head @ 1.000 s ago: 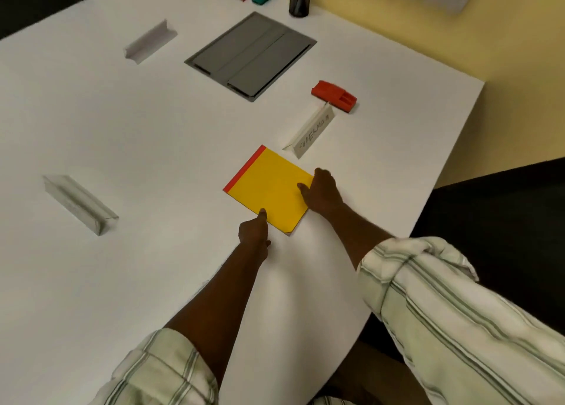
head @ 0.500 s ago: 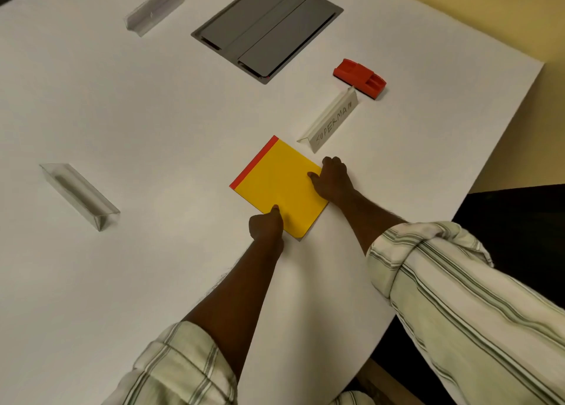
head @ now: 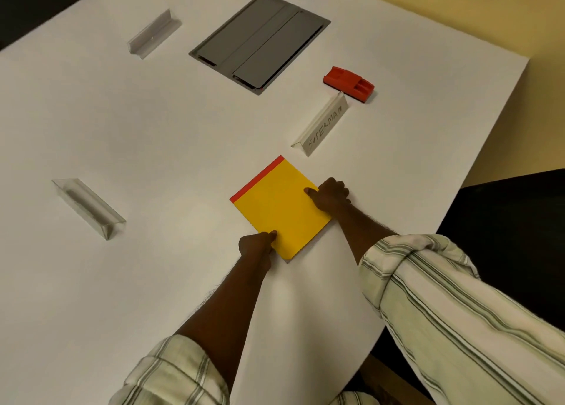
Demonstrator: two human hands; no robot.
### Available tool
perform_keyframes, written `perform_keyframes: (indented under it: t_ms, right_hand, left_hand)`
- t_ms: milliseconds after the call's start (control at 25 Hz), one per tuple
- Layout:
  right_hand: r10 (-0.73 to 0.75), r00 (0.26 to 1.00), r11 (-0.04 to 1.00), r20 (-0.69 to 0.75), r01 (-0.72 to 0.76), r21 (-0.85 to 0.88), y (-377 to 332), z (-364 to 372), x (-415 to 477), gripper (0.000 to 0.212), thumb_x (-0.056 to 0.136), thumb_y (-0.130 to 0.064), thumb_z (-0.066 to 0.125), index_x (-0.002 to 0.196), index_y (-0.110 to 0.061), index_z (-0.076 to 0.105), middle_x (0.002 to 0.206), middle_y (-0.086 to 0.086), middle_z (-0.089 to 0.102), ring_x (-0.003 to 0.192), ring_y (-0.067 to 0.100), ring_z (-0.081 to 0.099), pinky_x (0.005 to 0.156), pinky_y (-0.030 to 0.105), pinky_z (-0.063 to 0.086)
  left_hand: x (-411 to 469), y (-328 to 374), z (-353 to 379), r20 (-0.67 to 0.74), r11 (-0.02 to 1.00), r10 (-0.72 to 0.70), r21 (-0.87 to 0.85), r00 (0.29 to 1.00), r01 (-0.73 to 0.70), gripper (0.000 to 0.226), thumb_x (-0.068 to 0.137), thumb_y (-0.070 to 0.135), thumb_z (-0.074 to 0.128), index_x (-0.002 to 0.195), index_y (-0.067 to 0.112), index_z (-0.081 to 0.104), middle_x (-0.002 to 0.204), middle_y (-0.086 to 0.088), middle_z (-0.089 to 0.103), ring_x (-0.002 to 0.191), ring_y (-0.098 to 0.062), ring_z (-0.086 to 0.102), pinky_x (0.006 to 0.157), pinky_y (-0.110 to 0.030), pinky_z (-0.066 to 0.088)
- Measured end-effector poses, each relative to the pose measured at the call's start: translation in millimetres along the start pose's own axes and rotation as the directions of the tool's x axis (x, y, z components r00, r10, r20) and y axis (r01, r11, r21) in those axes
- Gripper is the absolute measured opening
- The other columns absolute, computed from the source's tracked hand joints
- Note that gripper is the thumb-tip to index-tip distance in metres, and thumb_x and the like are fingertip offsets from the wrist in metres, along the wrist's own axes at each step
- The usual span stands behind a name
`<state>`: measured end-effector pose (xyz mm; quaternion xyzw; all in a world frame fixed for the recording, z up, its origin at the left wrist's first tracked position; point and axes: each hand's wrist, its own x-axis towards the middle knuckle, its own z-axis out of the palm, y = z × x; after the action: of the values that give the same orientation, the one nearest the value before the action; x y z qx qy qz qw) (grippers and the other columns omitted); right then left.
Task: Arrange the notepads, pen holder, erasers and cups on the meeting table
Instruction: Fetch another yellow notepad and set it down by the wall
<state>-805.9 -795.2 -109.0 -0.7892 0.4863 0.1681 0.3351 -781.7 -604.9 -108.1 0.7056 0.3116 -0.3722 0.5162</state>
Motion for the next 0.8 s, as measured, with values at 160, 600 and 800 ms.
perform_keyframes:
  t_ms: [160,600,800]
  right_hand:
    - [-0.044,0.997,0.980,0.068,0.030,0.196,4.9,7.9,-29.9,0.085,0.092,-0.051,0.052,0.144,0.006,0.017,0.147,0.022,0.034,0.135,0.035,0.036,0.111,0.044,0.032]
    - [-0.123,0.985,0.938,-0.123,0.156,0.310,29.7,31.0,-191.2,0.055,0.095,-0.038,0.053,0.136,-0.004,0.038,0.138,0.017,0.047,0.128,0.034,0.045,0.105,0.043,0.039]
    - [-0.179,0.959,0.893,-0.220,0.252,0.372,45.4,47.2,-293.2,0.059,0.096,-0.036,0.053,0.141,-0.005,0.031,0.140,0.019,0.046,0.128,0.036,0.045,0.102,0.041,0.040]
  left_hand:
    - [-22.7,-19.6,-16.4,-0.020,0.971,0.086,0.228,0.996,-0.079,0.037,0.090,0.018,0.063,0.118,-0.005,0.056,0.116,-0.023,0.062,0.103,-0.035,0.060,0.090,-0.036,0.048]
    - [-102.1,-71.3,-104.1,0.072,0.945,0.325,-0.057,0.943,-0.321,0.048,0.091,-0.004,0.051,0.137,0.008,0.044,0.138,-0.018,0.049,0.121,-0.041,0.047,0.096,-0.050,0.044]
    - [-157.5,-101.7,-162.9,0.102,0.898,0.437,-0.096,0.893,-0.429,0.045,0.094,0.014,0.054,0.138,0.016,0.043,0.140,-0.015,0.046,0.123,-0.040,0.047,0.101,-0.057,0.040]
